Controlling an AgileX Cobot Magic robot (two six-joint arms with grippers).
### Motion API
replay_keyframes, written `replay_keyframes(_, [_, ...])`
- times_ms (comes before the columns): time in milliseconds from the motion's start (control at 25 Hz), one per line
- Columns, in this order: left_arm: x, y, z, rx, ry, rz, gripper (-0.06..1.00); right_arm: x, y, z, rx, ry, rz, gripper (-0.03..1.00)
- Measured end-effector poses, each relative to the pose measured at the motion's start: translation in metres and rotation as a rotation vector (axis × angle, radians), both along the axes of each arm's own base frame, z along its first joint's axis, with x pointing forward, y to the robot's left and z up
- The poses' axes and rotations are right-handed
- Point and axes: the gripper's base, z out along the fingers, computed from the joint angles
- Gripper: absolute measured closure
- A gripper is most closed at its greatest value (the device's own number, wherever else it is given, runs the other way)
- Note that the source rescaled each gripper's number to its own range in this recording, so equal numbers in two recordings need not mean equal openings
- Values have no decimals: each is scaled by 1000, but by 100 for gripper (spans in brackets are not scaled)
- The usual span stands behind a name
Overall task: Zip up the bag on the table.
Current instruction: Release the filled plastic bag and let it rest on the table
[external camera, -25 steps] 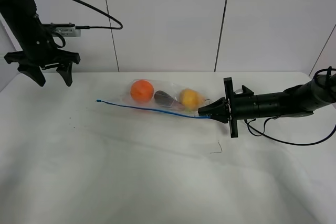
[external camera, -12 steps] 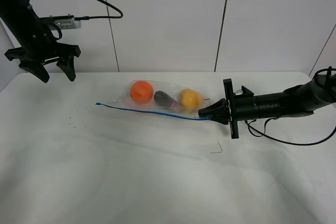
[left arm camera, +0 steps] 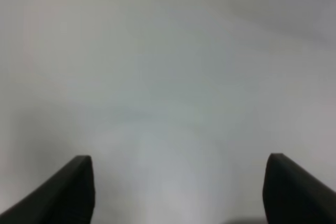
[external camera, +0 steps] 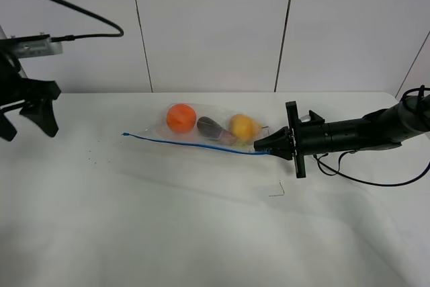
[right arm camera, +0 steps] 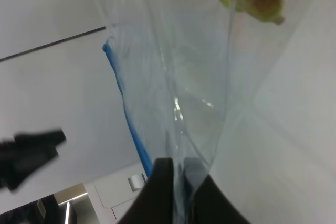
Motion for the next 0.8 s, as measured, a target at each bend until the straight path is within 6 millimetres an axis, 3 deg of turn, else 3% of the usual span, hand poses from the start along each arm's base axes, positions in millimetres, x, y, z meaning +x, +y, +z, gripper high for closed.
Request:
replay_keyframes(240, [-95, 0, -9, 8, -16, -29, -6, 0, 0, 0, 0, 0, 0, 97])
replay_keyframes(400, [-145, 0, -18, 11, -125, -33, -6, 0, 0, 0, 0, 0, 0, 97])
replay_keyframes(600, [-186, 1, -36, 16, -308, -32, -6, 0, 0, 0, -1, 0, 1, 97])
replay_keyframes(800, [-211, 1, -28, 26, -457, -46, -6, -1, 0, 0, -4, 0, 7, 97])
